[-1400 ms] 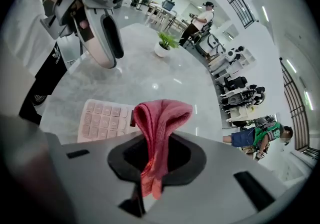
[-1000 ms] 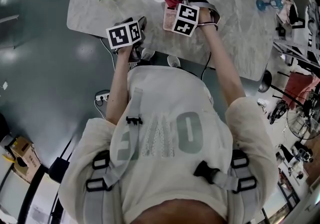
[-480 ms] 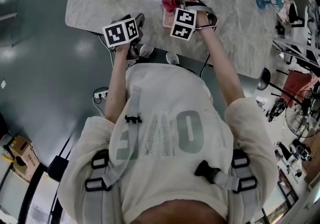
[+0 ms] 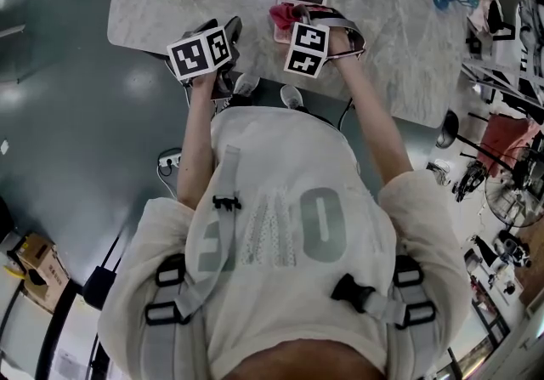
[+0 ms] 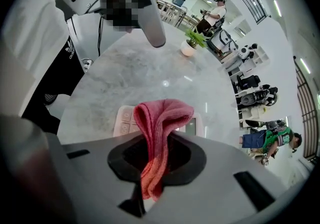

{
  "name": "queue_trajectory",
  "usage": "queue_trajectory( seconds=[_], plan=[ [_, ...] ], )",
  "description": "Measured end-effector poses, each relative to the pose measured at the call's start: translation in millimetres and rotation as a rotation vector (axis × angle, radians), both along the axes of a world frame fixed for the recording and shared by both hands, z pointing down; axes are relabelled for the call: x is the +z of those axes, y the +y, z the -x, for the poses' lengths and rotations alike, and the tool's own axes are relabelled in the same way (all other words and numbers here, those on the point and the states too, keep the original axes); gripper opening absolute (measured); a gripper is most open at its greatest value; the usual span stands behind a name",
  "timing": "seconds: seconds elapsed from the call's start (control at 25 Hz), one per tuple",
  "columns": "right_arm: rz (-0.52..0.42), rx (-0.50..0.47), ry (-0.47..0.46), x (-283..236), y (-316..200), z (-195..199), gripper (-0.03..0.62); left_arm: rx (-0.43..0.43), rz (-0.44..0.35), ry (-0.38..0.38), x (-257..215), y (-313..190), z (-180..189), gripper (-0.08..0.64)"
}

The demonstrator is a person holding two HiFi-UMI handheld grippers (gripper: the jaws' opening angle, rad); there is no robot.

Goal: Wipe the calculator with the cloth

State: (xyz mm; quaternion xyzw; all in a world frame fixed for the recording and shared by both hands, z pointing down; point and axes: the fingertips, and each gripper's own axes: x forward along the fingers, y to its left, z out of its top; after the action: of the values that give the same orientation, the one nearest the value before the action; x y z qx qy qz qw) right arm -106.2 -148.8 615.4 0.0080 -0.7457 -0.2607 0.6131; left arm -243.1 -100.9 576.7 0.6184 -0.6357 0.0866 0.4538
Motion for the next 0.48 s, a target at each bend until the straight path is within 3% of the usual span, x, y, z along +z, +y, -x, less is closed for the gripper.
queue_trajectory(
  seconds=[0.2,0.48],
  plan=[
    [0.014,-0.01,-0.002,-1.9,27.7,2.2,0.055,0.005,-0.024,0.052,-9.8,4.1,-1.1,0.219],
    [0.056,-0.01,-0.006,4.8,55.8,-7.1,0.055,0.033,-0.05,0.046,-18.3,-4.5,-10.0,0.219]
  ],
)
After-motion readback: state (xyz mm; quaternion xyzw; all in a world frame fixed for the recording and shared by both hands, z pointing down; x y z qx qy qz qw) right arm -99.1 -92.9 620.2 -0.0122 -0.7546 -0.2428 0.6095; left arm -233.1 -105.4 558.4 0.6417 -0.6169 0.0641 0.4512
